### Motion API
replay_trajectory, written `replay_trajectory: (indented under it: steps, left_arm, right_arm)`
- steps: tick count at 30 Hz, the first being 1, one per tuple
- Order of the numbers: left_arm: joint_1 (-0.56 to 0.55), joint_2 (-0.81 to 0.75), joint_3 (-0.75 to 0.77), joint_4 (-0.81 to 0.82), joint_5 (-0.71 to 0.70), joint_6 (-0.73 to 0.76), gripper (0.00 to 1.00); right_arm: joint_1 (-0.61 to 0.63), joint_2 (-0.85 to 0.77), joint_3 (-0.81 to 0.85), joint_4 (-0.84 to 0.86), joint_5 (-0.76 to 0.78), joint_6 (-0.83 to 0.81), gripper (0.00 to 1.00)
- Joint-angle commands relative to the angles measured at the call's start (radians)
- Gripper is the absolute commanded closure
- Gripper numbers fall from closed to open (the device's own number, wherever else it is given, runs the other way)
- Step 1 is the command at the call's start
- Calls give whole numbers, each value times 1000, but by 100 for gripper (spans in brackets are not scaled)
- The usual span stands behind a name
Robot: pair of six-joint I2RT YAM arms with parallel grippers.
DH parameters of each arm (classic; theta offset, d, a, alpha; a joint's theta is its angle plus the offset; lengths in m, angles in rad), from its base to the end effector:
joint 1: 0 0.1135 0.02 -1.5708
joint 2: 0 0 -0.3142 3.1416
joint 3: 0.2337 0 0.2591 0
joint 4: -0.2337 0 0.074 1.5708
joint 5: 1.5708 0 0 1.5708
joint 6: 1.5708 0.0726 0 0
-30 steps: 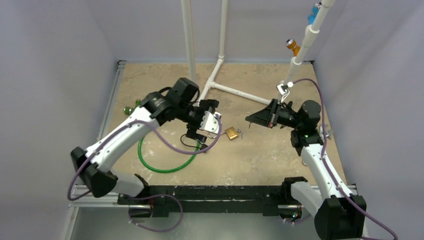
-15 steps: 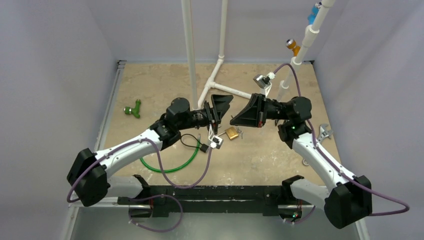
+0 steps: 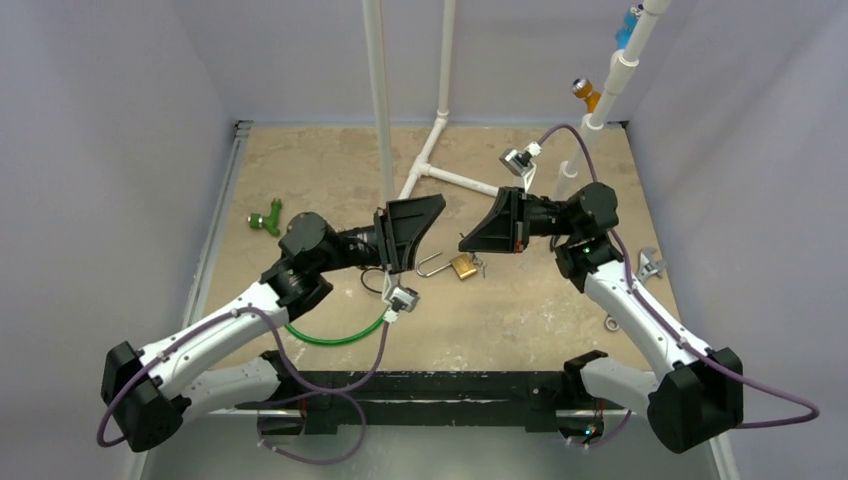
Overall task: Unlock with the key
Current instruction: Adjust the key.
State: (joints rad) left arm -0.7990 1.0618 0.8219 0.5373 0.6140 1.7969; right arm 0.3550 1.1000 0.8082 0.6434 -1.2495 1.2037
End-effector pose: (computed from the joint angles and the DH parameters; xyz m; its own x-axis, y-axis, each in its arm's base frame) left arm 0.1468 -0.2108 0.4253 0.8994 0.2179 0.3789 -0.4166 0.1654 0.8939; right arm 0.1890 0.1435 0.4119 -0.7661 0.0304 -0.6419 -0.6406 -0.1166 0.7590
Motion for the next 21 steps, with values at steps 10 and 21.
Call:
replay_trajectory:
  steps: [10, 21]
  left_arm:
    - [-32, -73, 3, -381, 0, 177, 37]
    - [-59, -49, 18, -365, -39, 201, 41]
  right_arm:
    - [9, -5, 102, -42, -2, -53, 100]
    - [30, 28, 98, -132, 9, -122, 100]
